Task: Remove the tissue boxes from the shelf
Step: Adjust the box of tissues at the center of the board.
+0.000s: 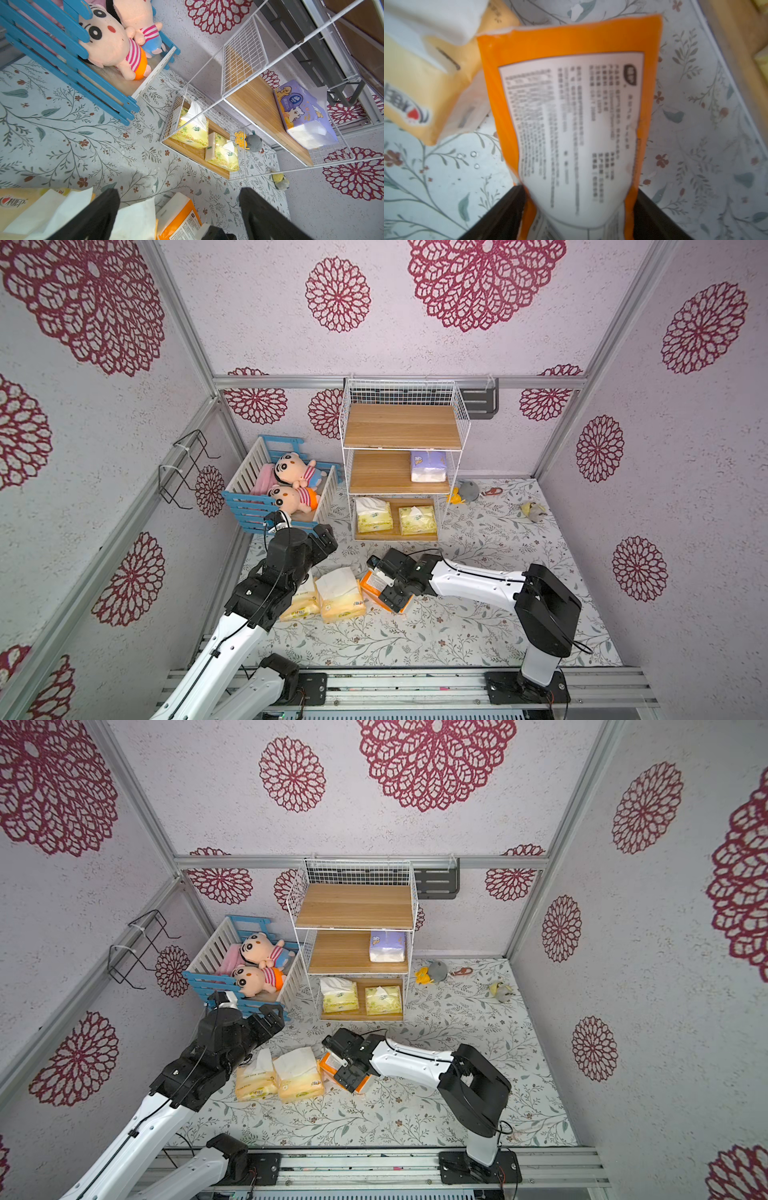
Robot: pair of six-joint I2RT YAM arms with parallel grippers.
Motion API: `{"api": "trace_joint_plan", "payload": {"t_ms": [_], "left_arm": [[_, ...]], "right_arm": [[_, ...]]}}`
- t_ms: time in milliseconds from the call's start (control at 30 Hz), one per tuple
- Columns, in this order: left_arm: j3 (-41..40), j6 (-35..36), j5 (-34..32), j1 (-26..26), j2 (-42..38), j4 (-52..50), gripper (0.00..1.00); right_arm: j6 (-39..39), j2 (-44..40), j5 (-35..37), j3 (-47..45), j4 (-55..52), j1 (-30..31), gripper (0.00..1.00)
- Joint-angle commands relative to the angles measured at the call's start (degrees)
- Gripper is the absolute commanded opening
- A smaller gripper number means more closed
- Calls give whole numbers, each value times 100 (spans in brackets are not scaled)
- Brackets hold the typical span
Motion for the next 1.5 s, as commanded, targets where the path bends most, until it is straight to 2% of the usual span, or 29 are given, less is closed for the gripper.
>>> {"api": "trace_joint_plan", "payload": {"t_ms": [0, 133, 200, 267, 367, 500, 600, 700, 867, 967, 1067, 1167, 1333, 1467], "left_arm": [[62, 110, -45, -33, -6, -91, 97], [99, 86, -30, -36, 3, -73, 97], [122, 64, -2, -30, 12, -74, 97], [151, 53, 38, -32, 12, -82, 97], [139, -10, 131, -33, -6, -108, 97], [28, -178, 293, -33, -45, -44, 97], [-212, -452, 566, -33, -67, 192, 97], [-697, -909, 966, -38, -115, 703, 97], [-1774, -1582, 1850, -65, -428, 2052, 97], [-2159, -1701, 2092, -73, -834, 2315, 97], [-2347, -1605, 2415, -73, -1205, 2364, 97], [-2531, -1696, 2802, -74, -1321, 2668, 97], [-2745, -1934, 3297, -95, -1104, 3395, 97], [-2493, -1690, 3500, -138, -611, 2955, 97]], "right_arm": [[-10, -404, -195, -116, 320, -83, 58], [48, -802, -195, -225, 539, -196, 36], [138, -961, -298, -281, 628, -303, 29], [293, -1182, -610, -413, 790, -503, 27], [673, -1676, -1416, -836, 1267, -928, 22], [1594, -2307, -3119, -1688, 2420, -1624, 18], [2771, -2631, -4495, -2606, 4080, -1910, 18], [4132, -2800, -5207, -3430, 6076, -1990, 18], [6744, -2561, -5744, -4661, 10108, -2238, 15], [7940, -1996, -5985, -5077, 12050, -2322, 15], [9276, -1052, -6216, -5176, 14118, -2328, 16], [9430, -662, -6490, -4982, 14211, -2261, 17], [9549, -663, -6664, -4654, 14113, -2270, 18], [9426, -607, -6651, -4627, 13951, -2271, 18]]}}
